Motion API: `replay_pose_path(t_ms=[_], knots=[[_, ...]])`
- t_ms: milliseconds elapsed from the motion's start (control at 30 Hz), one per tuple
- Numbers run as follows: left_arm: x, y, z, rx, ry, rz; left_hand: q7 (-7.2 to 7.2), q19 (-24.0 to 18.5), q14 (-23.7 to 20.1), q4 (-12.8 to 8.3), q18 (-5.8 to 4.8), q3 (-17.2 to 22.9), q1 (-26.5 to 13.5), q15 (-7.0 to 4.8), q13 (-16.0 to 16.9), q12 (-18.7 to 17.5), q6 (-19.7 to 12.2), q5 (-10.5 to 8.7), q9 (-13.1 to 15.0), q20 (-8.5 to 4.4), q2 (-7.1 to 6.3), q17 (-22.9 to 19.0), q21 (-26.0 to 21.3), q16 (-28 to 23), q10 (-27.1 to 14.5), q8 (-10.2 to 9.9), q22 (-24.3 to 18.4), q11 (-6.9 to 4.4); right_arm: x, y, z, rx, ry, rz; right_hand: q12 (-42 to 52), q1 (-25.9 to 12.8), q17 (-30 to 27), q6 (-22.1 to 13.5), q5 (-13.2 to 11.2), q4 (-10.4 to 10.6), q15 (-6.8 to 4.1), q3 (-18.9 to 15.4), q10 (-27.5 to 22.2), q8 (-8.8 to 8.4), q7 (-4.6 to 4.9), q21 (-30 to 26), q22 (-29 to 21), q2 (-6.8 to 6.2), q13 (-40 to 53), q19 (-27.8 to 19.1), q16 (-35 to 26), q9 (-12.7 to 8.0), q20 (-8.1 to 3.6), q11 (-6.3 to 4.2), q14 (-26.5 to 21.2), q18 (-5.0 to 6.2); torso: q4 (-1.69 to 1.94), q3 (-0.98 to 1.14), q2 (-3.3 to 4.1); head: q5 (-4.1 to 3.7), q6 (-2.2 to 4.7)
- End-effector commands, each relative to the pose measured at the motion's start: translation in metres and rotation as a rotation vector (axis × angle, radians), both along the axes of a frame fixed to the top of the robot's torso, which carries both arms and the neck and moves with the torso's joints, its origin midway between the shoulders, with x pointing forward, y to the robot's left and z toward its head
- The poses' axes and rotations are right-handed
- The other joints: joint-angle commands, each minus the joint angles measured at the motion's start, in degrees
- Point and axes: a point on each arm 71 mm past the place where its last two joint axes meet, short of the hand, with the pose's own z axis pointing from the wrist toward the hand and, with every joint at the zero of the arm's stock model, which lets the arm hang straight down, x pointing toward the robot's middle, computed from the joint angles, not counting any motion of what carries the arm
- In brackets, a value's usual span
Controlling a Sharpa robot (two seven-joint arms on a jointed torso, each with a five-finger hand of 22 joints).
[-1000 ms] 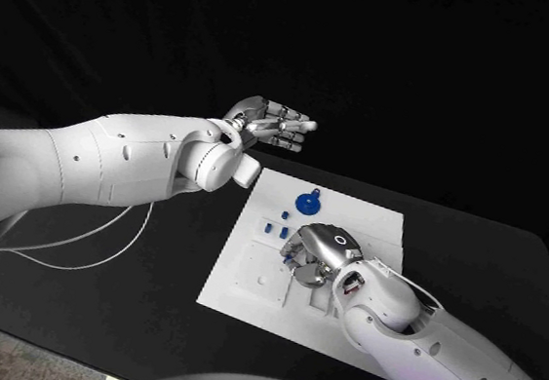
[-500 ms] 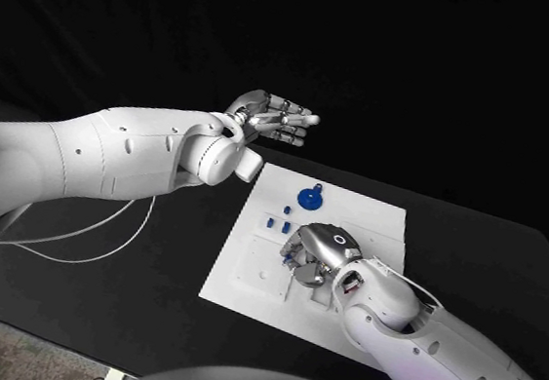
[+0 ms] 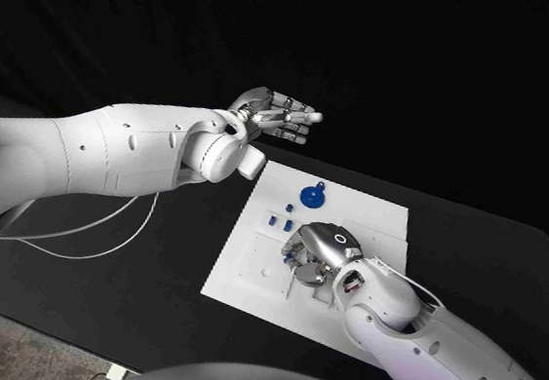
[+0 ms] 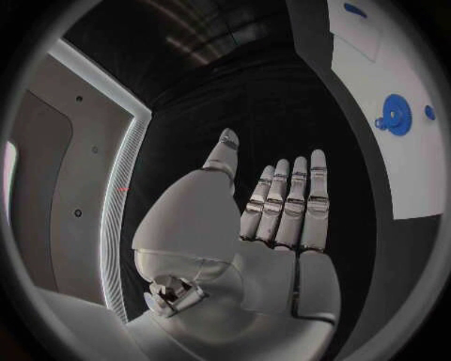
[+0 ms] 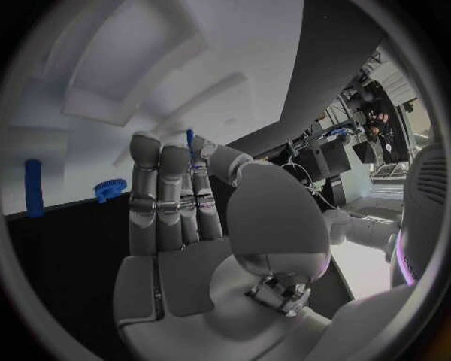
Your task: Assemble the parts on the task board
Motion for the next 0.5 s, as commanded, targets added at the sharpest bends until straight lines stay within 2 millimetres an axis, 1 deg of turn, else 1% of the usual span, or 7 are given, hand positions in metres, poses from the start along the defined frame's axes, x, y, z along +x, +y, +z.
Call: replay_pose_path(t_ms=[33,367,500], knots=[[0.0002,-0.0017,0.0012,-0.011,0.001,-0.008,0.07,-0.2,-0.8,0.0,0.22,-0.5,-0.5,0.00,0.0,0.1,-0.2,-0.12,0.0,0.19,0.05,-0.1,0.1,-0.4,0.0,-0.1,0.0,0.20,-0.0029,-0.0002,-0.0049,-0.033,0.014,0.011,0.1,-0.1,0.1,0.1,0.1,-0.3,-0.49,0.1,1.5,0.22,0.15,0.1,0.0,0.72,0.1,2.2,-0.2,0.1,-0.27,-1.15,0.1,0.97,0.00,-0.01,0.04,0.03,-0.11],[0.0005,-0.0013,0.0009,-0.009,0.004,-0.007,0.10,-0.2,-1.1,0.2,0.21,-0.4,-0.6,0.03,0.0,0.1,-0.5,-0.14,0.0,0.19,-0.11,-0.1,0.1,-0.4,-0.1,-0.2,0.0,0.23,-0.0046,0.0000,-0.0046,-0.026,0.009,0.012,0.1,-0.1,0.1,0.1,0.1,-0.3,-0.49,0.1,1.5,0.22,0.15,0.1,0.0,0.72,0.1,2.2,-0.2,0.1,-0.27,-1.15,0.1,0.97,0.03,-0.01,-0.01,0.24,-0.30],[0.0007,-0.0012,0.0007,-0.009,0.005,-0.007,0.10,-0.2,-1.1,0.2,0.21,-0.4,-0.6,0.03,0.0,0.1,-0.5,-0.14,0.0,0.19,-0.11,-0.1,0.1,-0.4,-0.1,-0.2,0.0,0.23,-0.0044,-0.0007,-0.0051,-0.032,0.007,0.008,0.1,-0.1,0.1,0.1,0.1,-0.3,-0.49,0.1,1.5,0.22,0.15,0.1,0.0,0.72,0.1,2.2,-0.2,0.1,-0.27,-1.15,0.1,0.97,0.01,-0.03,-0.01,0.19,-0.34]])
